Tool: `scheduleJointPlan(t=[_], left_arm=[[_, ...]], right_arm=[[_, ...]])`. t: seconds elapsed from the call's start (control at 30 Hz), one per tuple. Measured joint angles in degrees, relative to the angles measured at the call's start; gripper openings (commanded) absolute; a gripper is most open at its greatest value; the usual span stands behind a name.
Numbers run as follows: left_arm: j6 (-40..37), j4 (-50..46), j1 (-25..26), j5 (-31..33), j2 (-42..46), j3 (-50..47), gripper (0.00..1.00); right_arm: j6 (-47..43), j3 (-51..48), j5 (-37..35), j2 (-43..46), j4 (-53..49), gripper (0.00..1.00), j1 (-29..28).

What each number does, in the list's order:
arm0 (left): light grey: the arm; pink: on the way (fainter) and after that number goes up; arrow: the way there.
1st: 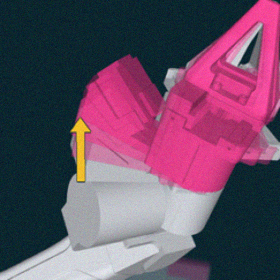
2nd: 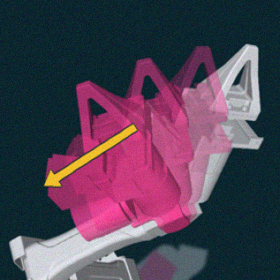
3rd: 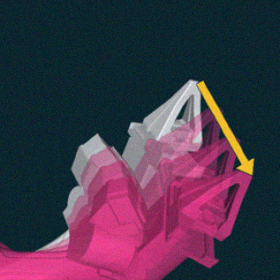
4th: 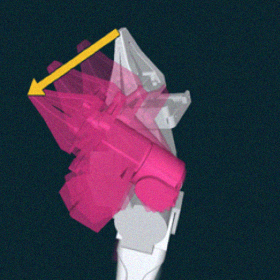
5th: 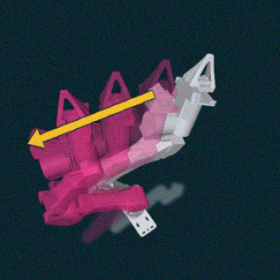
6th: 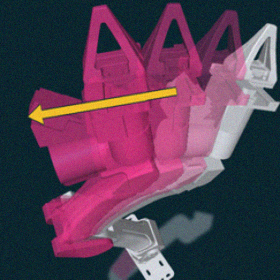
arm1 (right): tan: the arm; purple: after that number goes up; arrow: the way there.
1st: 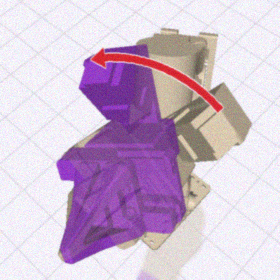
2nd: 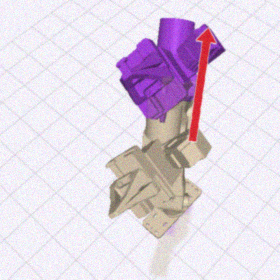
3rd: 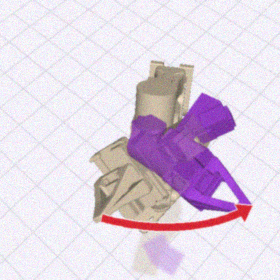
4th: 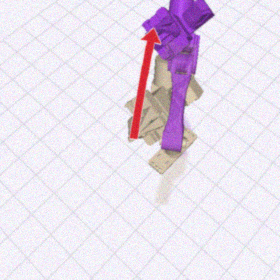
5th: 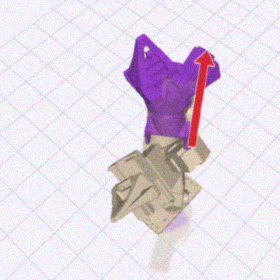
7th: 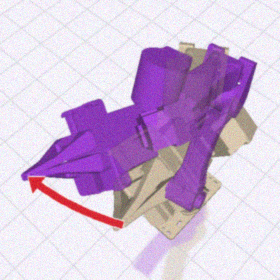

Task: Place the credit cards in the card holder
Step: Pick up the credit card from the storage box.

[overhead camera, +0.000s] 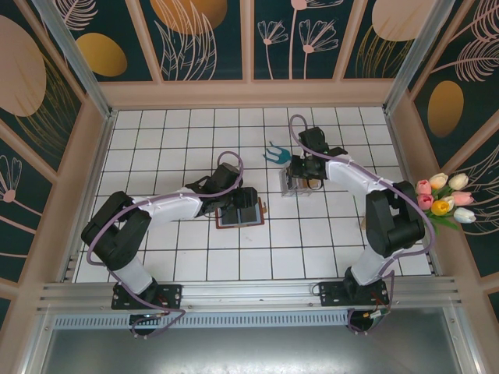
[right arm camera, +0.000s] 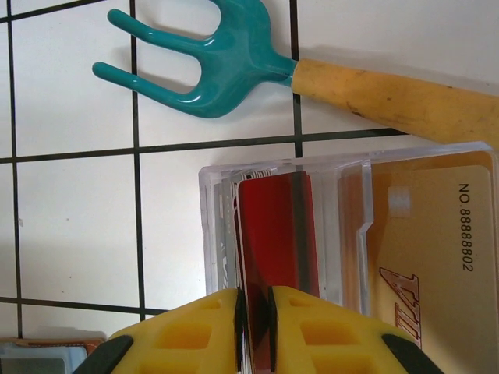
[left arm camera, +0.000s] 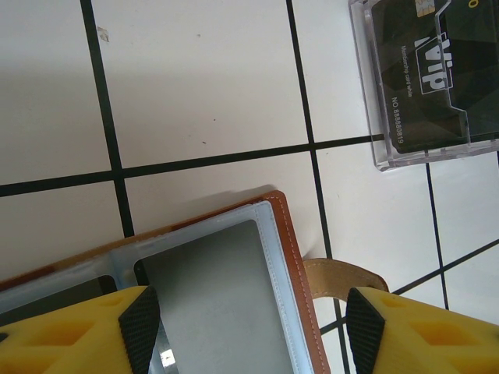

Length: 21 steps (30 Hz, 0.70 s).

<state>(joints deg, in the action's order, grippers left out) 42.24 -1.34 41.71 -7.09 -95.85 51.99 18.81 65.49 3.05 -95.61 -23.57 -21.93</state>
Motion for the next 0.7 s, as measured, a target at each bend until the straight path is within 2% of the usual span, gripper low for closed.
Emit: scheduleJointPlan(t=[0.47, 0.7], left_arm=[[-0.02, 0.02, 0.0, 0.0, -0.22, 0.0, 0.67], [-0.02, 0.02, 0.0, -0.07, -0.44, 0.0, 0.67]], right_arm=[[0.02, 0.0, 0.13, 0.26, -0.39, 0.15, 0.57], [0.2, 0.0, 3.1, 1.73, -0.35, 0.12, 2.05]])
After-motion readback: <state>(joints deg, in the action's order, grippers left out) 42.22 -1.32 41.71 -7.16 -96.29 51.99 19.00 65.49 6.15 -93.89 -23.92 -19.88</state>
